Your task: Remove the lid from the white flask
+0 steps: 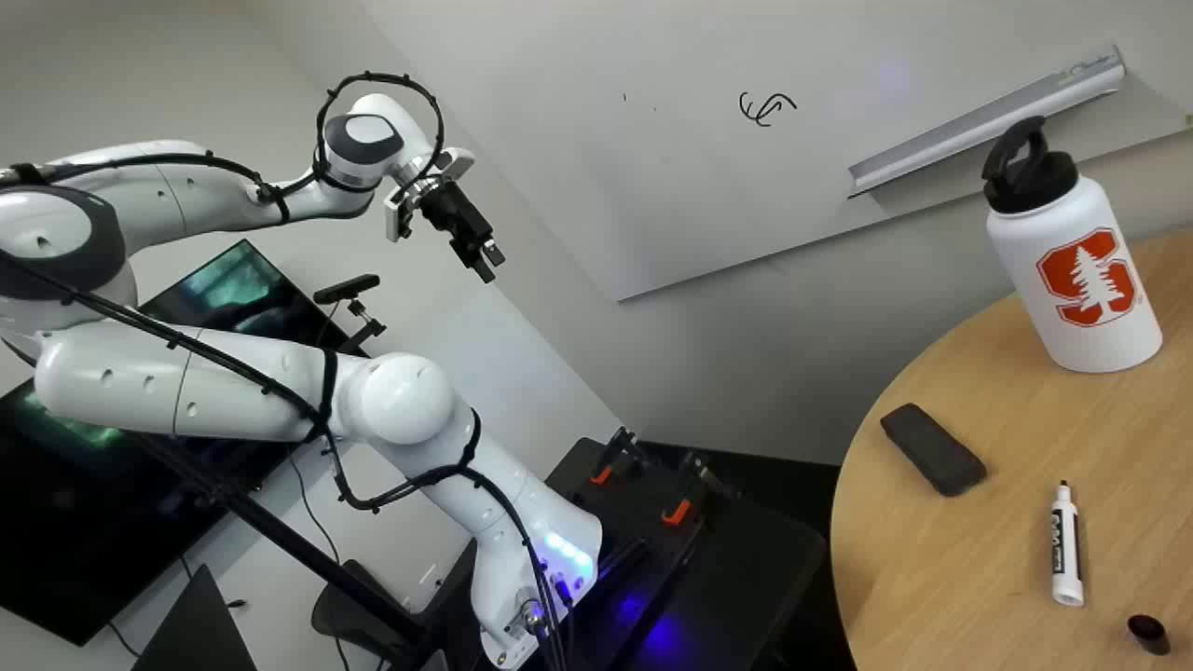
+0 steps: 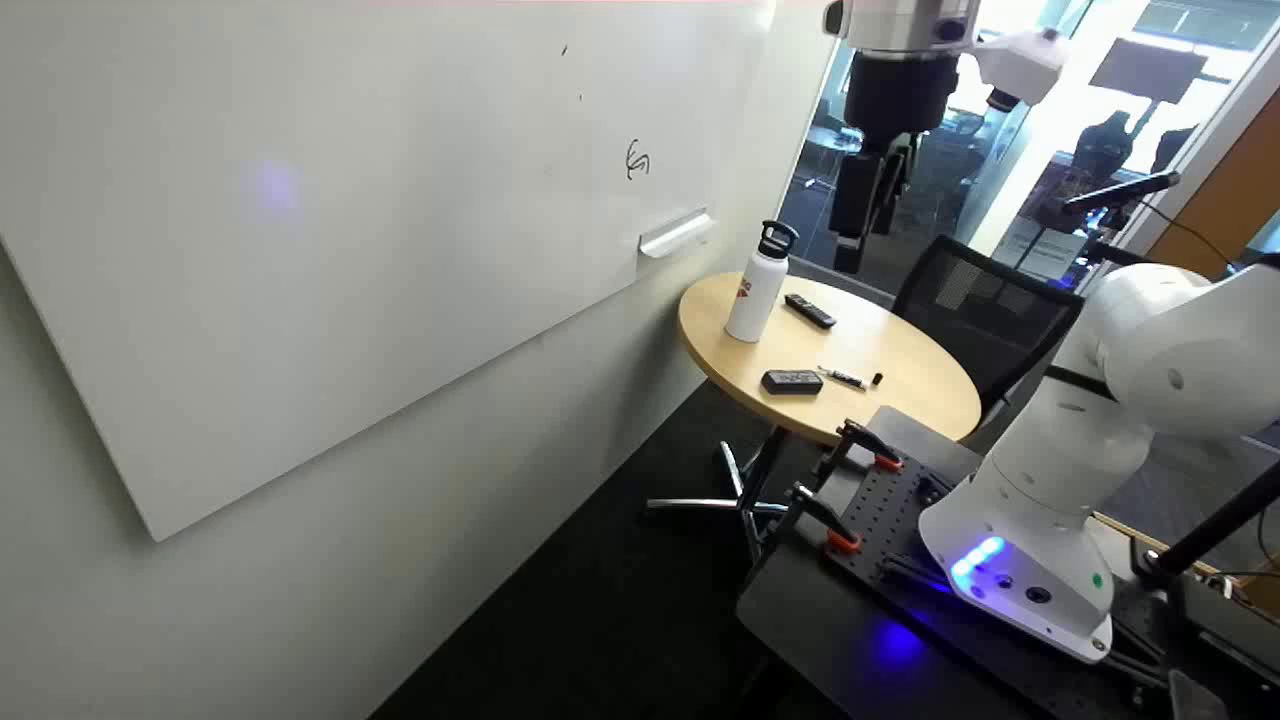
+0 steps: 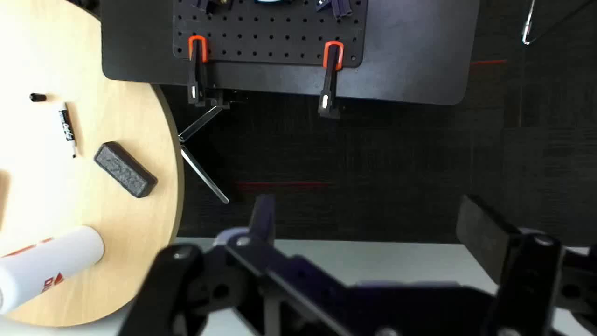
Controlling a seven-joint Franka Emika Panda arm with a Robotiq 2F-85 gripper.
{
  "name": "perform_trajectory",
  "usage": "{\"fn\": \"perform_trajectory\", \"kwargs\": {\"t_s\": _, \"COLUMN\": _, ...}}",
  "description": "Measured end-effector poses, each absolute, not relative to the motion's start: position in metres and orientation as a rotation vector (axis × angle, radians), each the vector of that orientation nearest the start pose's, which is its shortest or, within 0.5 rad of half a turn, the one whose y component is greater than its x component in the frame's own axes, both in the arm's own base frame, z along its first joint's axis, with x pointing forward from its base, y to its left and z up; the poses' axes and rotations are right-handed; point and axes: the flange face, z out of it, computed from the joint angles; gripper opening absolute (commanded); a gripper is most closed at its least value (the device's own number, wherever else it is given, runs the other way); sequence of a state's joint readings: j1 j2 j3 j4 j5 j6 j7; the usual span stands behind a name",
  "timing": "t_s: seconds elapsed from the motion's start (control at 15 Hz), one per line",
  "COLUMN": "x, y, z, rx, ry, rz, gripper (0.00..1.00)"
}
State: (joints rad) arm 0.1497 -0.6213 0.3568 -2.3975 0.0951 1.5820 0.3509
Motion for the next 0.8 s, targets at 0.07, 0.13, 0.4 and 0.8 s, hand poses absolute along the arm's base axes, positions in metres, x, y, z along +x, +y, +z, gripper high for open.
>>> {"fn": "perform_trajectory", "kwargs": {"t_s": 0.07, "x": 0.2940, "y": 0.1902, "z": 0.5027, "rx": -3.316, "ry": -0.097, "rz": 0.271, "gripper": 1.00}}
{"fn": "perform_trajectory", "kwargs": {"t_s": 0.13, "x": 0.2940, "y": 0.1903, "z": 0.5027, "rx": -3.316, "ry": -0.097, "rz": 0.271, "gripper": 1.00}}
{"fn": "perform_trajectory", "kwargs": {"t_s": 0.4, "x": 0.2940, "y": 0.1903, "z": 0.5027, "rx": -3.316, "ry": -0.097, "rz": 0.271, "gripper": 1.00}}
{"fn": "perform_trajectory", "kwargs": {"t_s": 0.8, "x": 0.2981, "y": 0.1835, "z": 0.5048, "rx": -3.346, "ry": -0.067, "rz": 0.240, "gripper": 1.00}}
